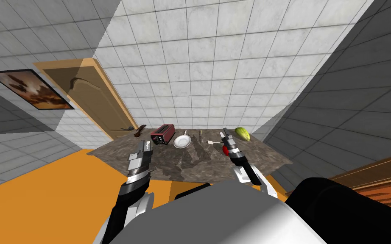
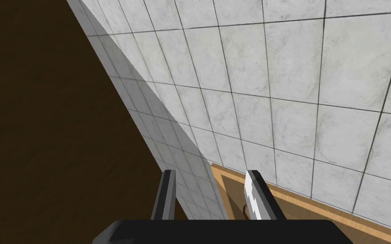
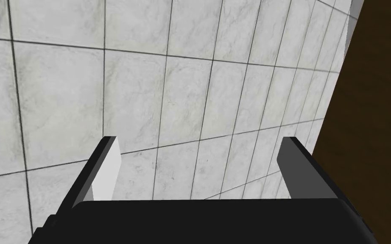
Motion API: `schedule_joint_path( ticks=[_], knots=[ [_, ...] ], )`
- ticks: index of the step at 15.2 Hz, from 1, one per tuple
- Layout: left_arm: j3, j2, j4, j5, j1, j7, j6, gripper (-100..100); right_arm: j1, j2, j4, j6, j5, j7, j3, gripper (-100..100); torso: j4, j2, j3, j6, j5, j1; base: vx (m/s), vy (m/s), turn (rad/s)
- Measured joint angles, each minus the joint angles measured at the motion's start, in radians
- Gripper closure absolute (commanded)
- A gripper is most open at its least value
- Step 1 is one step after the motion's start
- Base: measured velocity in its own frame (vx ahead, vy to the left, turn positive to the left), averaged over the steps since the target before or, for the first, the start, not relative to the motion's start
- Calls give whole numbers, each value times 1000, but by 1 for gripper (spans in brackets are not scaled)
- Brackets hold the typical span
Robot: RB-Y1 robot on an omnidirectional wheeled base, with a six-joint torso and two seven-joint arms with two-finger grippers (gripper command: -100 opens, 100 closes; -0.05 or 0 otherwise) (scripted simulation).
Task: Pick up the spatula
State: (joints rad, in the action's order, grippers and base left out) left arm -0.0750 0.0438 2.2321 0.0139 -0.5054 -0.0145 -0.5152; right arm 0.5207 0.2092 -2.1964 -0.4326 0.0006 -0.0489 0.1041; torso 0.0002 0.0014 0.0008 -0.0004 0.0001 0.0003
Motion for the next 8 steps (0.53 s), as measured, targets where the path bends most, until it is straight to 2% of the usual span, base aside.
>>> schedule_joint_path(
  ticks=[4, 8],
  knots=[
    [0, 0, 0, 0, 0, 0, 0, 0, 24, 80, 36, 0, 40, -3, 13, -100, 0, 0, 0, 0, 0, 0, -16, 15, 187],
    [0, 0, 0, 0, 0, 0, 0, 0, 62, 158, 90, -22, 89, -3, 24, -100, 0, 0, 0, 0, 0, 0, -15, 16, 221]
  ],
)
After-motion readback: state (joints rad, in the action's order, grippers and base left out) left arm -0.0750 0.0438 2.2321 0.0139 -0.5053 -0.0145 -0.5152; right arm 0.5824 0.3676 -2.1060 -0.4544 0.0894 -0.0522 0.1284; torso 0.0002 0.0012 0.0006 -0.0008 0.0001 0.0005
